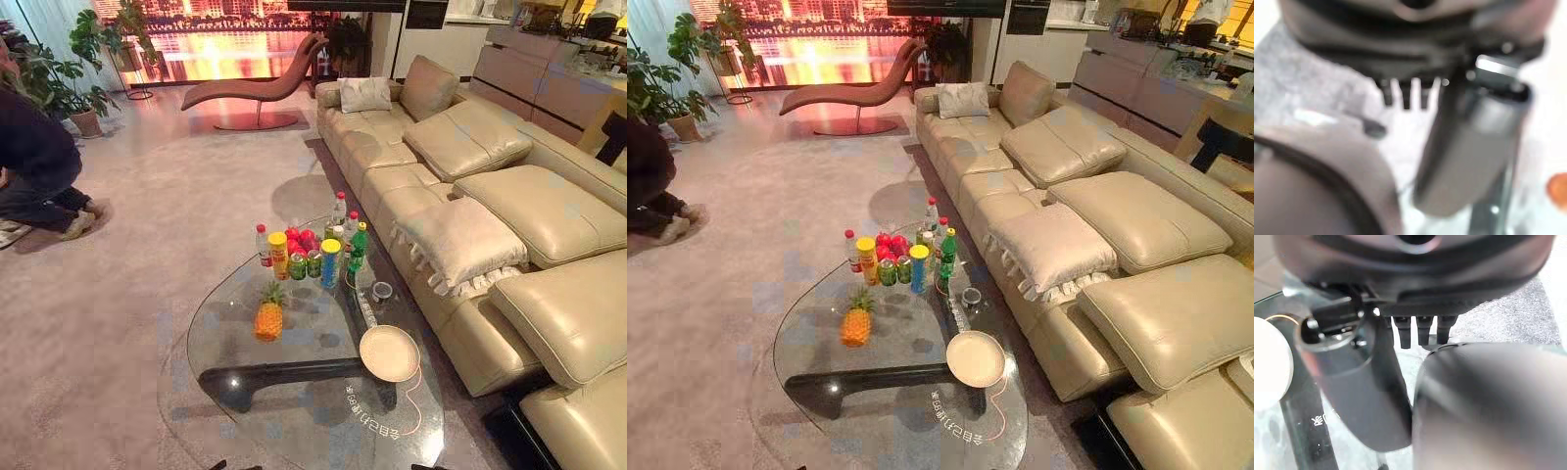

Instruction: Pick up the fruit to the plate

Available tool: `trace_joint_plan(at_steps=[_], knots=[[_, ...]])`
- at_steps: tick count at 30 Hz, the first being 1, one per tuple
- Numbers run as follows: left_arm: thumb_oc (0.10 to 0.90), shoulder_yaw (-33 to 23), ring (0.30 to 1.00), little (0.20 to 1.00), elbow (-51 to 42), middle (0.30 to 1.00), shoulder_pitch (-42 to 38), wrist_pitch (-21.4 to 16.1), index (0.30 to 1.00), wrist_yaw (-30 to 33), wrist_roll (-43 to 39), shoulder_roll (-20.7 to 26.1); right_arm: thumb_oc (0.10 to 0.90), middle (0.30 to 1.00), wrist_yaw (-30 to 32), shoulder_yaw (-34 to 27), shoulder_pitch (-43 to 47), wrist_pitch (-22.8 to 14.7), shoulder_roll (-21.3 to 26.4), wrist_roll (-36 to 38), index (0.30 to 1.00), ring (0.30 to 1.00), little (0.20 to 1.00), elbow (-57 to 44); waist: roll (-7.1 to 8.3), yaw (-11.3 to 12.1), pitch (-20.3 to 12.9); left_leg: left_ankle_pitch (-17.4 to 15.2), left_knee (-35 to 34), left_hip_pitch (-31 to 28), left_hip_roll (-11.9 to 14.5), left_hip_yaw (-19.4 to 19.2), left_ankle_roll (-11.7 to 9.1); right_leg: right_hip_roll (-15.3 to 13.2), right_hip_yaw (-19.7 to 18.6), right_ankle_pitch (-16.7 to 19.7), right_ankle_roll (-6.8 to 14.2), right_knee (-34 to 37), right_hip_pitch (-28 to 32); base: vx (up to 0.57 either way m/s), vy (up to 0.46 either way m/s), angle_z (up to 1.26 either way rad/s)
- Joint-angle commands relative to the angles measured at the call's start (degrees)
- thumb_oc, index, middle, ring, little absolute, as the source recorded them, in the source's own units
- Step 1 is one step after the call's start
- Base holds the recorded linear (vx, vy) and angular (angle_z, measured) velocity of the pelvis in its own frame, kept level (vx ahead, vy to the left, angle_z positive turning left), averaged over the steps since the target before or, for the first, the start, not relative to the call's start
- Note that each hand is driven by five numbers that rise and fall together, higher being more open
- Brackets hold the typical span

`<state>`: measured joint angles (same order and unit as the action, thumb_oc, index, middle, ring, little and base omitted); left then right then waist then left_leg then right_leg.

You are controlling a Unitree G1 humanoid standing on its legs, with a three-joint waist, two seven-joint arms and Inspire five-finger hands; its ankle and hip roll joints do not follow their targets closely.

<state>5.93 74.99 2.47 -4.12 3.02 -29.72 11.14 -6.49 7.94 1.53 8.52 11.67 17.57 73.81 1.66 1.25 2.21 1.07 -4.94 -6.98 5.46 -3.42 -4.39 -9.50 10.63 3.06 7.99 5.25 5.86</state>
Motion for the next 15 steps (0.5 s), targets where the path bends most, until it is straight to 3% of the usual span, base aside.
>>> trace_joint_plan(at_steps=[1,15], knots=[[0.800,-0.9,0.900,0.900,1.9,0.900,-5.3,-0.5,0.900,-0.5,-1.0,-1.7,0.800,0.900,-1.3,1.8,1.7,1.7,1.0,-1.9,0.900,0.900,0.900,4.0,-0.23,0.1,2.2,-4.3,-0.1,0.4,-5.6,1.2,2.8,5.1,2.1,-4.3,-2.6,-1.5,1.3,0.17,0.135,0.51],[0.800,-0.6,0.900,0.900,1.7,0.900,-5.4,-2.8,0.900,0.6,-0.1,-1.5,0.800,0.900,-1.4,1.8,1.8,1.4,1.2,-1.9,0.900,0.900,0.900,4.5,-0.54,0.2,2.5,-4.1,-0.1,0.7,-5.5,1.2,2.6,5.1,2.2,-4.1,-2.6,-1.3,1.1,0.00,0.000,0.00]])
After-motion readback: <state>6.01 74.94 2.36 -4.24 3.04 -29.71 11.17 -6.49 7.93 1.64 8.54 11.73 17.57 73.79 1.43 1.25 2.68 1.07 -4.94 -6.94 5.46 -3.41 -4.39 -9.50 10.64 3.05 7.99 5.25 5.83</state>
